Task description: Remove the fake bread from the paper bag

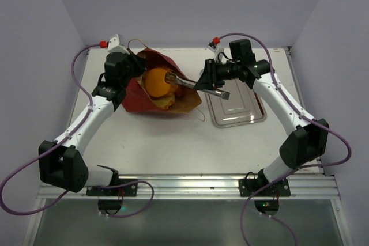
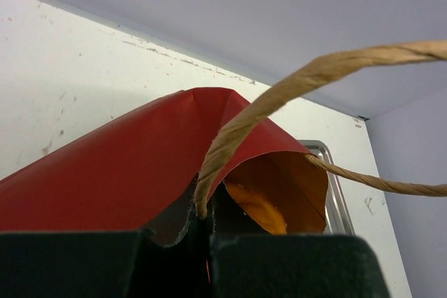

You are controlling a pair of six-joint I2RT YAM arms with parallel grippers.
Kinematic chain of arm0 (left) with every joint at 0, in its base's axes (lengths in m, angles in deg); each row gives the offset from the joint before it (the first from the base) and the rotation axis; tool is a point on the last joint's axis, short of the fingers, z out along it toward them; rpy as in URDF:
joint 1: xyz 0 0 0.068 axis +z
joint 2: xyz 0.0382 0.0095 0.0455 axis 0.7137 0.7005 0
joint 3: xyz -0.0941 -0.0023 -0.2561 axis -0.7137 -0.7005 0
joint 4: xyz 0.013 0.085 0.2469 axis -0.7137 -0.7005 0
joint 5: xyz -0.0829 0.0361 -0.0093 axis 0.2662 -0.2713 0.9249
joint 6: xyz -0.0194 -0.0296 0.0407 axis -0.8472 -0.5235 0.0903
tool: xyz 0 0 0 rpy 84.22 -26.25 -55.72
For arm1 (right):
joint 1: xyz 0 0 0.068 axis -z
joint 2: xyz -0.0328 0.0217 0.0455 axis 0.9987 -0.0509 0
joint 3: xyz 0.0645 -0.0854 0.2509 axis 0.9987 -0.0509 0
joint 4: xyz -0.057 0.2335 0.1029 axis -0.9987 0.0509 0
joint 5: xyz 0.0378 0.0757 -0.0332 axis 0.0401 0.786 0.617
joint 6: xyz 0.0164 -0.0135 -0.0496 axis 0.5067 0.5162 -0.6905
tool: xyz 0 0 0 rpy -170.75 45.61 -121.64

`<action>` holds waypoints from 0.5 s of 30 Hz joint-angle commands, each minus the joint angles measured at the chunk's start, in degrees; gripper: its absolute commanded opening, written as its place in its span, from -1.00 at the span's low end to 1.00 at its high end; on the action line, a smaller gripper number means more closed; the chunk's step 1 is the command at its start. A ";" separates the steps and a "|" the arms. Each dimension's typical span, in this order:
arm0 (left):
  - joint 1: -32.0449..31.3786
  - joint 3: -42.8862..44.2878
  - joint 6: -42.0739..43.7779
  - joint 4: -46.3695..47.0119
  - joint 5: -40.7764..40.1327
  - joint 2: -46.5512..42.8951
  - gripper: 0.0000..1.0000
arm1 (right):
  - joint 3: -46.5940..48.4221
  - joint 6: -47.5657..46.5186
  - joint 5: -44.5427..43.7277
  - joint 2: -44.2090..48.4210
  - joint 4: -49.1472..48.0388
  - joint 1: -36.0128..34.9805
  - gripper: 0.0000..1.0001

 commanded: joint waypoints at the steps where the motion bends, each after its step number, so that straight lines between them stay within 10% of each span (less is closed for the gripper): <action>1: -0.27 4.52 -0.15 4.65 -2.50 -0.35 -1.00 | 1.05 -2.85 2.18 5.10 -0.10 0.20 -1.00; 15: 0.61 5.05 -0.15 2.98 -4.08 -0.09 -1.00 | 2.28 -5.67 3.06 11.52 1.66 4.23 -1.00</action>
